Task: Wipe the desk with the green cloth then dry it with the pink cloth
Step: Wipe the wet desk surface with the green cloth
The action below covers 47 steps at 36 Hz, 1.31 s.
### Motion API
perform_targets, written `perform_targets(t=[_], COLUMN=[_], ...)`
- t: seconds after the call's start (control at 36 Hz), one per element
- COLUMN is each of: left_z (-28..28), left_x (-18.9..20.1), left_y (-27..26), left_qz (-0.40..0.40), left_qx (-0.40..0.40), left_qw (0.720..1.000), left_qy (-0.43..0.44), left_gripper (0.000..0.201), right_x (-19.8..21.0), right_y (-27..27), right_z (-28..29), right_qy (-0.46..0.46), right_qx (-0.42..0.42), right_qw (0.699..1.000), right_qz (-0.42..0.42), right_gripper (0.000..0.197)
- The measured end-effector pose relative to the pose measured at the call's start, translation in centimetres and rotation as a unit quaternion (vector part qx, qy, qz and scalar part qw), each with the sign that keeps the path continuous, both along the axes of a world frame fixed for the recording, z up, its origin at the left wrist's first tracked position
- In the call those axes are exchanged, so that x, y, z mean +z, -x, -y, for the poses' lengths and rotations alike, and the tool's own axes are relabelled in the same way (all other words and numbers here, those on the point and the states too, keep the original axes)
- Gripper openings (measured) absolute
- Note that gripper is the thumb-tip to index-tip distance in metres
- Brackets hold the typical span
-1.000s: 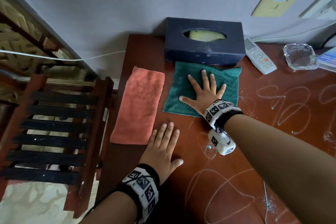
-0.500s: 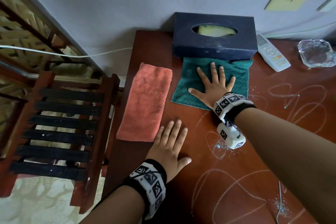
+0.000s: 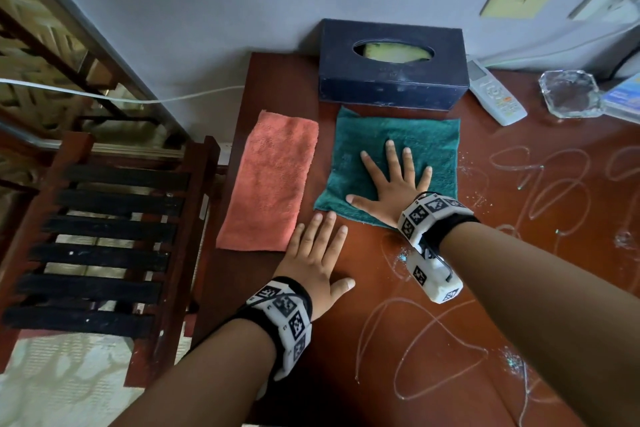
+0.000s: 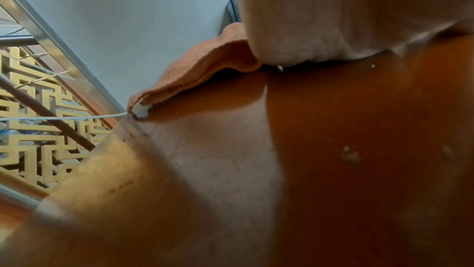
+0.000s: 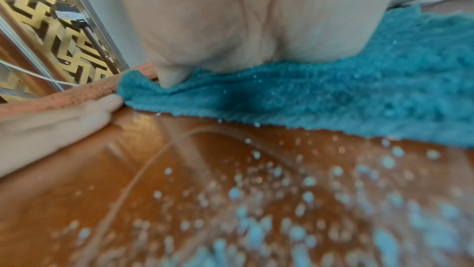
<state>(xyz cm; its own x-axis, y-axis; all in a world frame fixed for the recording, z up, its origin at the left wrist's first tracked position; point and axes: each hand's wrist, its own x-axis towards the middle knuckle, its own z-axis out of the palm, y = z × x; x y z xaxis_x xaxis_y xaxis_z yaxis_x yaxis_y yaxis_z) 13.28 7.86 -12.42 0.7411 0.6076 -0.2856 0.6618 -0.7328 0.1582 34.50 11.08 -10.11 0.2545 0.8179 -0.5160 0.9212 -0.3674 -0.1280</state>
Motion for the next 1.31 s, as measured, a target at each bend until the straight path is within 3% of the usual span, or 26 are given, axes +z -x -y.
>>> perform_targets(t=[0.08, 0.39, 0.69, 0.94, 1.31], left_z=[0.0, 0.1, 0.9, 0.6, 0.5], left_x=[-0.1, -0.7, -0.8, -1.0, -0.3], left_y=[0.0, 0.3, 0.1, 0.0, -0.1], left_qz=[-0.032, 0.043, 0.091, 0.078, 0.037], left_qx=[-0.008, -0.005, 0.023, 0.022, 0.028], left_qw=[0.999, 0.999, 0.995, 0.996, 0.999], left_qy=[0.004, -0.012, -0.041, -0.03, 0.002], left_gripper=[0.087, 0.081, 0.079, 0.077, 0.078], right_x=[0.0, 0.0, 0.6, 0.6, 0.8], right_y=[0.3, 1.4, -0.3, -1.3, -2.7], right_z=[0.6, 2.3, -0.8, -2.9, -6.1], right_qy=[0.001, 0.0, 0.023, -0.015, 0.016], right_qx=[-0.005, -0.013, -0.014, -0.024, -0.015], right_qw=[1.0, 1.0, 0.999, 0.999, 1.0], right_qz=[-0.002, -0.001, -0.023, -0.025, -0.006], right_gripper=[0.085, 0.082, 0.088, 0.082, 0.083])
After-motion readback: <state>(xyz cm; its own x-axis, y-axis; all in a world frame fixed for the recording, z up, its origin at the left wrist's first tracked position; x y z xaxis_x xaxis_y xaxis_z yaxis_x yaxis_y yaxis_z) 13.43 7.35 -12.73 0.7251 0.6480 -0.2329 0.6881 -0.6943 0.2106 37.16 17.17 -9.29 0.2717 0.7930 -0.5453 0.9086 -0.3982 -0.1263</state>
